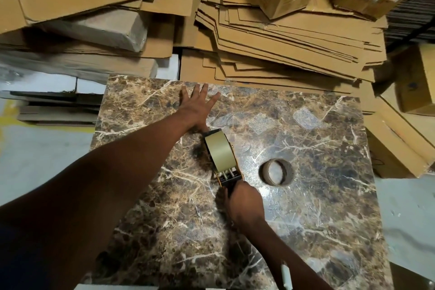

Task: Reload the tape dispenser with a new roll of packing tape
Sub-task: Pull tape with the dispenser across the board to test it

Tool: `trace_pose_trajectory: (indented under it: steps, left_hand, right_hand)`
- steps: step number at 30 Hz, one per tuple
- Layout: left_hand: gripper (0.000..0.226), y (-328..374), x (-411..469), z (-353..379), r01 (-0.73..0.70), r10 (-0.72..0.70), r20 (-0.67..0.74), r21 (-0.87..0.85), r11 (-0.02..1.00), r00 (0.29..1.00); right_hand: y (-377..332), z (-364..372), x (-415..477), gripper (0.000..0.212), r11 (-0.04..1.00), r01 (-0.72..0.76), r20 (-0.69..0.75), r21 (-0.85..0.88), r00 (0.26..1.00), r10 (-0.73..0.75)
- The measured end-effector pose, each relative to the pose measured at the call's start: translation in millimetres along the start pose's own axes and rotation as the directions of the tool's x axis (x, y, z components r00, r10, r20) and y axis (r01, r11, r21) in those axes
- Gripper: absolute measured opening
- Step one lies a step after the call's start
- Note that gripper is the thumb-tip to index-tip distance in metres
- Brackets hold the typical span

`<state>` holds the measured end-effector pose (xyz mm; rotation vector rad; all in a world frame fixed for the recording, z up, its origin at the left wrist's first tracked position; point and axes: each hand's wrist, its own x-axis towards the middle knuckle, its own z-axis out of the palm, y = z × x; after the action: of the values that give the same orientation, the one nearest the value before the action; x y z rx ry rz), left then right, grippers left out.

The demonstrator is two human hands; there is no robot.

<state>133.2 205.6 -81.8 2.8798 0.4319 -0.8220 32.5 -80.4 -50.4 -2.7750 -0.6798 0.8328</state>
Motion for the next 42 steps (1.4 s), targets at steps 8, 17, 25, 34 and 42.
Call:
trace_pose_trajectory:
  steps: [8,17,25,34,42]
  left_hand:
    - [0.155,3.4,-11.3,9.2,0.061,-0.060,-0.078,0.013,0.998,0.995]
    - [0.153,20.5,-34.4,6.0,0.102,-0.087,-0.160,0.086,0.991,0.983]
    - [0.137,47.8,-64.6,7.0,0.081,-0.003,-0.310,0.239,0.968,0.951]
    - [0.038,93.2,-134.8,75.7,-0.212,0.231,-0.243,0.100,0.972,0.942]
    - [0.124,112.6,-161.4,125.2,-0.135,0.142,-0.096,0.075,0.988,0.985]
  right_hand:
    - [6.0,-3.9,-14.9,0.039,1.000,-0.007,0.029,-0.025,1.000,0.008]
    - [46.7,0.7,-92.7,0.044,0.997,-0.080,0.118,0.023,0.990,0.077]
    - [74.6,12.9,-133.8,0.032,0.992,-0.122,0.180,0.016,0.977,0.118]
    - [89.0,13.2,-148.9,0.042,0.993,-0.117,0.221,0.027,0.969,0.108]
    - [94.8,14.0,-165.5,0.028,0.995,-0.100,0.168,0.011,0.981,0.097]
